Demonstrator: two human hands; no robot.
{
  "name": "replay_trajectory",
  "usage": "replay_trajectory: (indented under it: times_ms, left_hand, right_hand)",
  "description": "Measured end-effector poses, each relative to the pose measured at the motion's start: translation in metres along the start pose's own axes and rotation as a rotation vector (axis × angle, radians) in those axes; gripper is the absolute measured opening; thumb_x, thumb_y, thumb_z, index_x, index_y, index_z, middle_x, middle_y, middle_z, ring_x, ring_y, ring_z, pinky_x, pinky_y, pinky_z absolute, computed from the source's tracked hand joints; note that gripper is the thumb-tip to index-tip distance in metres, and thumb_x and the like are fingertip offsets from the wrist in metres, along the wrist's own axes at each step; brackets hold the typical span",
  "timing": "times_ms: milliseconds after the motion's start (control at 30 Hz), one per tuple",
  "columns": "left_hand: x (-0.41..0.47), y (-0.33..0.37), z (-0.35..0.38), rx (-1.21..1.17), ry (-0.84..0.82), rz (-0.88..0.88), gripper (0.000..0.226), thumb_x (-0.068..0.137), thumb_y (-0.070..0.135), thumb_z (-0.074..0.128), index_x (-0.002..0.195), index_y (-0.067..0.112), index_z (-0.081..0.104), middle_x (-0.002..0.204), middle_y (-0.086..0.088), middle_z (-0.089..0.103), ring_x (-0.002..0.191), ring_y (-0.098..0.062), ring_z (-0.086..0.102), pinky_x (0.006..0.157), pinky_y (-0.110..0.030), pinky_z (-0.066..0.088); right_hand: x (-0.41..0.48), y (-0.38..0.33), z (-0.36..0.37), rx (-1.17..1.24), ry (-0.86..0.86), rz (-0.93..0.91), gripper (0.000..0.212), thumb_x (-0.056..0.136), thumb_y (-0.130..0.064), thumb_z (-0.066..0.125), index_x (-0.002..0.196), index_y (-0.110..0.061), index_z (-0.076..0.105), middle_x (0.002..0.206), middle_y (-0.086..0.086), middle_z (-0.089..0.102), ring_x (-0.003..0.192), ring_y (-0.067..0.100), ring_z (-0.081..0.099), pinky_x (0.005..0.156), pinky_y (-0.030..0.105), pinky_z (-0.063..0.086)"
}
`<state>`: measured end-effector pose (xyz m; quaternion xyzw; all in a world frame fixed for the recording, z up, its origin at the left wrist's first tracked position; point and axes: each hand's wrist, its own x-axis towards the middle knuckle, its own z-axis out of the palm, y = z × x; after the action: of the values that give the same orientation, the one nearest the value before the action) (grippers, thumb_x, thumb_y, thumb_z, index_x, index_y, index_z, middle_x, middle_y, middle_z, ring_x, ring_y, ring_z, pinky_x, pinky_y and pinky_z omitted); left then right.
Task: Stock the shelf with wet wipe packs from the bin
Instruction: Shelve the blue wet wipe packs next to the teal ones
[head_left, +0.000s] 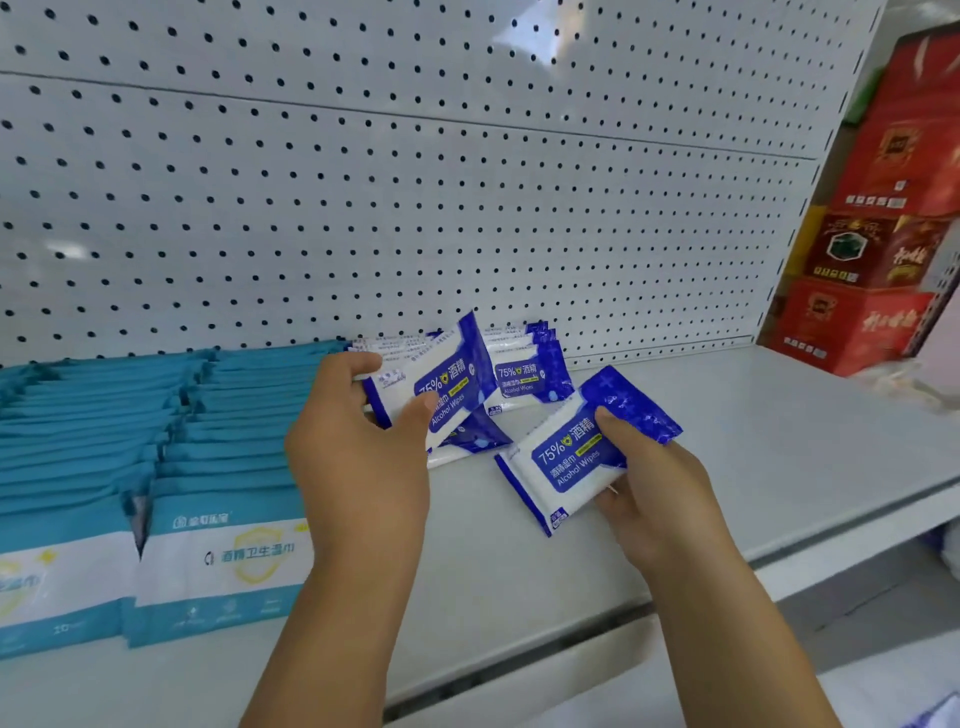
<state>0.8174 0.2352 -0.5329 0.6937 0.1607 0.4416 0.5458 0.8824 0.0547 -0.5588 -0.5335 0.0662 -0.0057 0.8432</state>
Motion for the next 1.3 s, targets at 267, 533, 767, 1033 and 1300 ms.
replay_trajectory:
  times_ms: [267,533,767,1033,1300]
  left_hand:
    - [0.007,-0.002,0.009,-0.071,-0.078,-0.049,0.044,0.081,0.015,0.082,0.120,0.020,0.061,0.090,0.010,0.062,0.069,0.011,0.055,0.055,0.002,0.039]
    - [0.025,-0.003,0.005,-0.127,-0.080,-0.102,0.033,0.084,0.014,0.079,0.113,0.017,0.064,0.085,0.009,0.062,0.066,0.006,0.054,0.048,-0.002,0.039]
    - [0.036,-0.006,0.003,-0.123,-0.087,-0.122,0.027,0.082,0.013,0.080,0.093,0.026,0.059,0.075,0.021,0.059,0.059,0.009,0.056,0.048,-0.005,0.039]
    - [0.046,-0.011,-0.002,-0.147,-0.087,-0.173,0.033,0.084,0.013,0.079,0.078,0.034,0.053,0.076,0.017,0.063,0.059,0.013,0.060,0.044,-0.008,0.044]
    - [0.047,-0.014,-0.006,-0.063,-0.081,-0.116,0.035,0.084,0.019,0.080,0.077,0.037,0.050,0.076,0.019,0.061,0.060,0.016,0.060,0.043,-0.011,0.044]
  right_hand:
    - [0.016,-0.009,-0.027,0.003,-0.084,0.030,0.035,0.083,-0.020,0.078,0.116,-0.013,0.068,0.106,0.006,0.077,0.098,0.020,0.074,0.086,0.035,0.056]
    - [0.049,-0.014,-0.012,-0.207,0.019,-0.115,0.039,0.080,-0.021,0.083,0.113,-0.013,0.062,0.106,0.005,0.073,0.092,0.017,0.074,0.065,0.025,0.059]
    - [0.125,-0.016,0.025,-0.435,-0.109,-0.257,0.037,0.075,-0.013,0.088,0.104,-0.010,0.065,0.105,0.008,0.072,0.096,0.025,0.072,0.079,0.040,0.063]
    - [0.161,0.008,0.021,-1.050,-0.057,-0.528,0.066,0.067,-0.031,0.093,0.118,-0.019,0.052,0.110,-0.003,0.055,0.098,0.012,0.052,0.082,0.028,0.045]
    - [0.148,0.015,0.024,-1.087,-0.270,-0.439,0.041,0.070,-0.034,0.090,0.093,-0.021,0.059,0.088,-0.001,0.062,0.074,0.010,0.055,0.066,0.021,0.046]
